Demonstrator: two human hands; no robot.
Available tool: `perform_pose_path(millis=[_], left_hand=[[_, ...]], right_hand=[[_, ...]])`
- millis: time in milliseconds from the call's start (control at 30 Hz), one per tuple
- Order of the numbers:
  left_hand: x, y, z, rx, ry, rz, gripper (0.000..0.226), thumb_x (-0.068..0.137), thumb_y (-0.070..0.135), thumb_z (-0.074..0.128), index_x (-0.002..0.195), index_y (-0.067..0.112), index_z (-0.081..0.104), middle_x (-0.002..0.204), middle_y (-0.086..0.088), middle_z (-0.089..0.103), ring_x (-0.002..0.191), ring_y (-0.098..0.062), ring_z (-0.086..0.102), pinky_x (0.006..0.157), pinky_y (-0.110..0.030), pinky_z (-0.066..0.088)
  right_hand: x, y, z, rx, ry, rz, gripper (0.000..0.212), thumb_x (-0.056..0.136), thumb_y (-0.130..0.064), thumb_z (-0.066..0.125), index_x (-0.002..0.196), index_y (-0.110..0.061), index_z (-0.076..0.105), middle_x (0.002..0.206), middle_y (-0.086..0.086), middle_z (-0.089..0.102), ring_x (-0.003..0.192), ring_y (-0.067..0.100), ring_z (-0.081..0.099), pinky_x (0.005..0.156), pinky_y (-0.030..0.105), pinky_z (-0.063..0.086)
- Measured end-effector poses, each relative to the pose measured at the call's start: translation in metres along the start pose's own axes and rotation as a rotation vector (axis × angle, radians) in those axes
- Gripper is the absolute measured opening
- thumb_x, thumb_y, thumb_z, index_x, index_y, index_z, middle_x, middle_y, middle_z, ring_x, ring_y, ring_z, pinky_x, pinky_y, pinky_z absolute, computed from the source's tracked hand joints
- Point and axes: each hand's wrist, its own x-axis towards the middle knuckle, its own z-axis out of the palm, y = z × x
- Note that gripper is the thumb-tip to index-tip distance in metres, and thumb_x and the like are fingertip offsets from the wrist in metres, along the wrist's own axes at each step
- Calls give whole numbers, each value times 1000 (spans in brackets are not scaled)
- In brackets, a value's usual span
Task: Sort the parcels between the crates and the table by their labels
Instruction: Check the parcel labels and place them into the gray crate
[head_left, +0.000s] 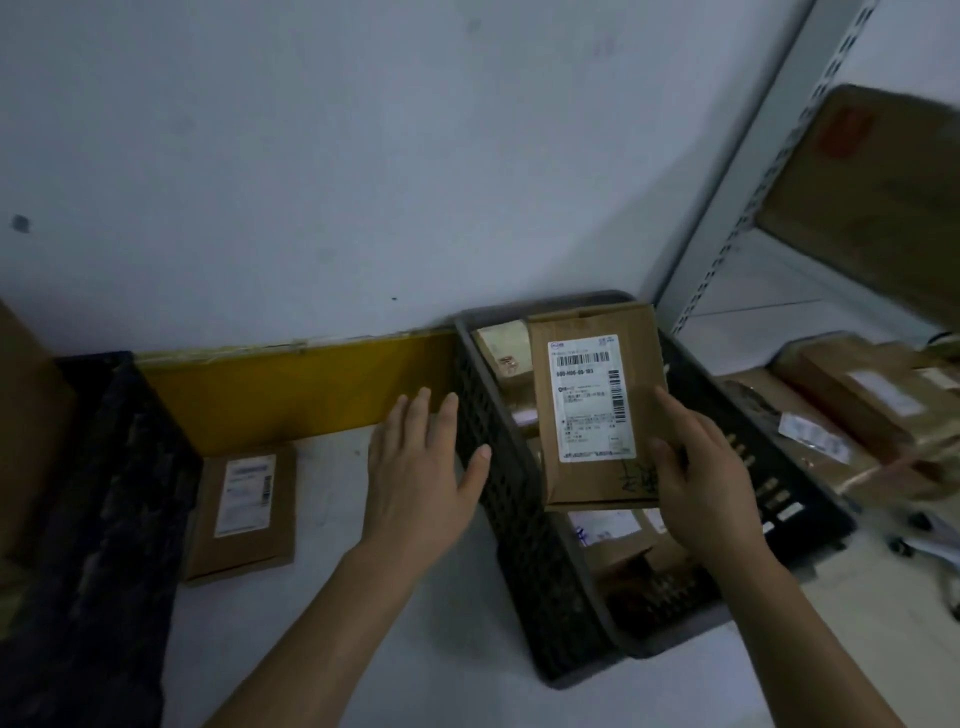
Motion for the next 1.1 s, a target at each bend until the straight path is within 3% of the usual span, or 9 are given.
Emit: perform_pose_path(millis=[167,400,533,667,800,1033,1100], left_hand=[[14,57,28,59,-7,-34,85,98,71,14,170,26,11,179,-6,2,165,-30,-2,132,-54,10],[33,129,79,127,-1,-118,84,99,73,16,170,27,18,179,-8,7,164,-32,0,132,-55,12],[34,146,93,163,-1,-158,74,106,68,29,168,27,21,178,-7,9,164,-32,0,131,-57,15],[35,150,99,192,-1,-192,73,105,68,29,166,28,27,177,-7,13,164,-32,2,128,-58,16],[32,152,102,206,4,-217,74,104,68,27,167,29,25,177,-7,16,164,-32,5,130,-56,14],[29,155,109,210,-25,-254,82,98,70,16,169,29,20,178,-6,12,164,-31,2,132,-56,9],[28,155,111,221,-26,-252,83,97,72,14,169,29,20,178,-6,12,164,-31,2,132,-56,9]], right_hand=[[32,59,-34,-34,-40,-18,58,110,-22,56,164,-34,41,157,-3,50,111,5,50,83,23,42],[78,133,-60,-135,-218,-104,56,111,-24,52,164,-35,41,156,4,52,119,26,62,83,35,47],[89,153,-60,-171,-353,-127,55,112,-27,48,165,-32,38,156,7,51,124,32,62,95,41,54],[96,170,-46,-168,-504,-145,63,108,-22,51,167,-34,32,142,12,58,114,36,65,95,50,58],[97,185,-28,-144,-656,-131,73,107,-21,55,168,-43,21,133,12,59,109,34,63,94,48,58],[91,193,-2,-282,-795,-170,84,103,-32,63,169,-33,11,130,18,60,102,32,65,86,40,58],[85,186,2,-307,-826,-179,81,103,-40,63,167,-35,13,143,17,53,118,30,63,97,38,56]])
